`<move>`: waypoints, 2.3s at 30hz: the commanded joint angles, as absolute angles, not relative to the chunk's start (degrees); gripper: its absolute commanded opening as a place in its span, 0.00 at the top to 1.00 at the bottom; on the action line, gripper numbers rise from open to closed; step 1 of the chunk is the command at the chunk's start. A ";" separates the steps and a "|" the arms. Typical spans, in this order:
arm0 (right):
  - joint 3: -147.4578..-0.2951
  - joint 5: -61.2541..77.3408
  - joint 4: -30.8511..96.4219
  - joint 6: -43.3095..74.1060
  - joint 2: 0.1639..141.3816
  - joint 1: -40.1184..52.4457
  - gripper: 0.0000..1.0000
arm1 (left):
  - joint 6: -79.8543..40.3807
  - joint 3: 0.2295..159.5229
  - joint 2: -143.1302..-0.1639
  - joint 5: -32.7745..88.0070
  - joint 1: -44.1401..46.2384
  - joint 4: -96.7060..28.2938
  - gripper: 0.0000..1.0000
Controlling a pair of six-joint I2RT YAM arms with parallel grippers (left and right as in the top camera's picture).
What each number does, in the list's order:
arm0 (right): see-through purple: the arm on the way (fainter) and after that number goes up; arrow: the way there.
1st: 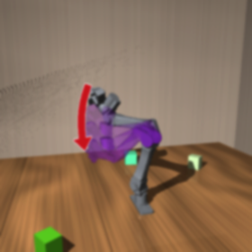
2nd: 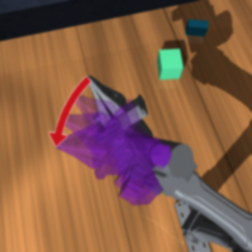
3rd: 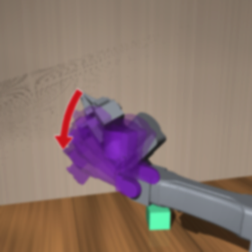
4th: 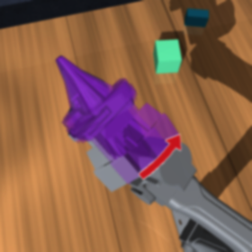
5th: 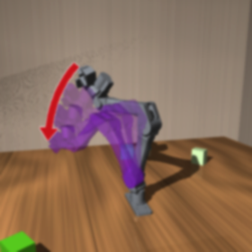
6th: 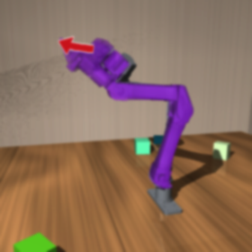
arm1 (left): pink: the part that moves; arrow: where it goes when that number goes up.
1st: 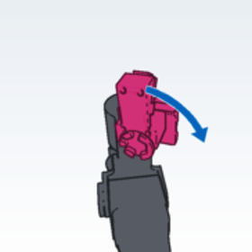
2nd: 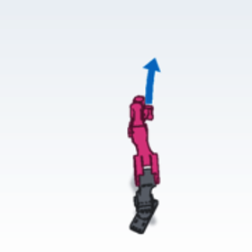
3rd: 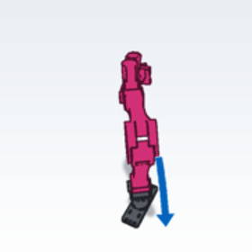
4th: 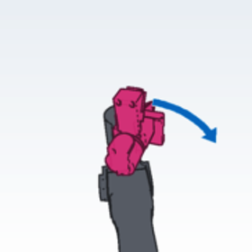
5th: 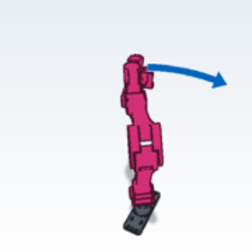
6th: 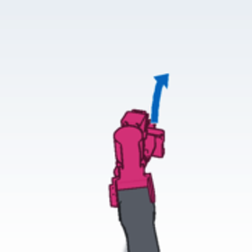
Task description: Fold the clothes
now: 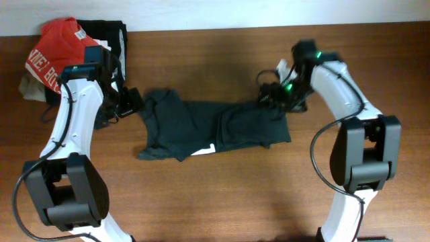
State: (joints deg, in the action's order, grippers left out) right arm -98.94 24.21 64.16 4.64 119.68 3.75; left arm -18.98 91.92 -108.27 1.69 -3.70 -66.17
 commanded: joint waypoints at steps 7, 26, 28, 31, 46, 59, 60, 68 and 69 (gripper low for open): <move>-122.32 12.75 80.84 4.49 118.21 0.25 0.01 | -4.21 91.74 -119.46 24.40 -3.73 -64.25 0.01; -122.26 11.31 84.68 4.29 118.32 -4.16 0.01 | -5.61 85.38 -126.96 29.28 1.50 -55.16 0.99; -122.15 11.31 85.25 4.29 118.32 -4.16 0.01 | -9.41 86.89 -126.96 23.27 0.67 -57.01 0.99; -122.15 11.31 86.41 4.29 118.37 -4.16 0.01 | -12.58 94.24 -126.96 12.60 -3.42 -65.10 1.00; -122.15 11.35 86.87 4.32 118.43 -4.14 0.01 | -19.75 127.94 -127.09 0.62 5.80 -91.13 0.99; -122.15 11.35 88.55 4.32 118.43 -4.14 0.01 | -20.32 114.93 -131.68 6.63 23.64 -73.54 0.62; -122.15 11.35 88.77 4.32 118.43 -4.10 0.01 | -20.12 114.93 -131.68 6.63 24.10 -72.58 0.16; -122.15 11.33 89.14 4.29 118.43 -3.66 0.01 | -16.23 130.21 -130.58 3.60 23.73 -81.58 0.01; -122.15 11.33 89.17 4.29 118.43 -3.33 0.01 | -16.84 134.82 -130.47 -0.58 23.03 -85.60 0.01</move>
State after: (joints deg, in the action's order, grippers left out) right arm -121.30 11.84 88.95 4.49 118.98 -4.14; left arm -18.37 124.42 -131.83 5.45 24.58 -80.20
